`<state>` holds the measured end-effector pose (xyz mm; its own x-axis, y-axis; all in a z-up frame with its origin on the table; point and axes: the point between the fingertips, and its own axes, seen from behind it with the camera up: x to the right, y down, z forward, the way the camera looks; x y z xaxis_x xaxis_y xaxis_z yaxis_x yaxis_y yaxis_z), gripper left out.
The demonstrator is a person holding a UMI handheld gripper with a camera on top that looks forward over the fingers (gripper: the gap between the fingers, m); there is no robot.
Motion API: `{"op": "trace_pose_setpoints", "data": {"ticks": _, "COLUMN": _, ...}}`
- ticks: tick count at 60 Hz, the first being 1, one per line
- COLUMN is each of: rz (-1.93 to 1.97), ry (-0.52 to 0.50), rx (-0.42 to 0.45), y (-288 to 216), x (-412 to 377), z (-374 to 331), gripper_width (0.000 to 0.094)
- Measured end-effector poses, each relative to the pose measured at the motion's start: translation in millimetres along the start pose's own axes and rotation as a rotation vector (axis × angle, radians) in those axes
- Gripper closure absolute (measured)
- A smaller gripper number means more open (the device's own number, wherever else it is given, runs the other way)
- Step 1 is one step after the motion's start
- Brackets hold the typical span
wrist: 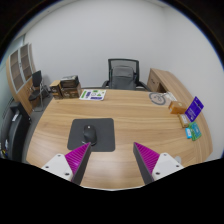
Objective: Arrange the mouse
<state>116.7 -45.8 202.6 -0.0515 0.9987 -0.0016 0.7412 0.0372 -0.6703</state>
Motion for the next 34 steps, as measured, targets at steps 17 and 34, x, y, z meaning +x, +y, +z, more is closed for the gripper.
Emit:
{"op": "trace_pose_setpoints", "data": {"ticks": 17, "rz": 0.052, "ry": 0.125, "rx": 0.050, "y": 32, "x": 66, "z": -94, "gripper_width": 0.0085}}
{"op": "trace_pose_setpoints", "data": {"ticks": 34, "rz": 0.079, "ry": 0.165, "rx": 0.081, "y": 43, "x": 82, "z": -108, "gripper_width": 0.0084}}
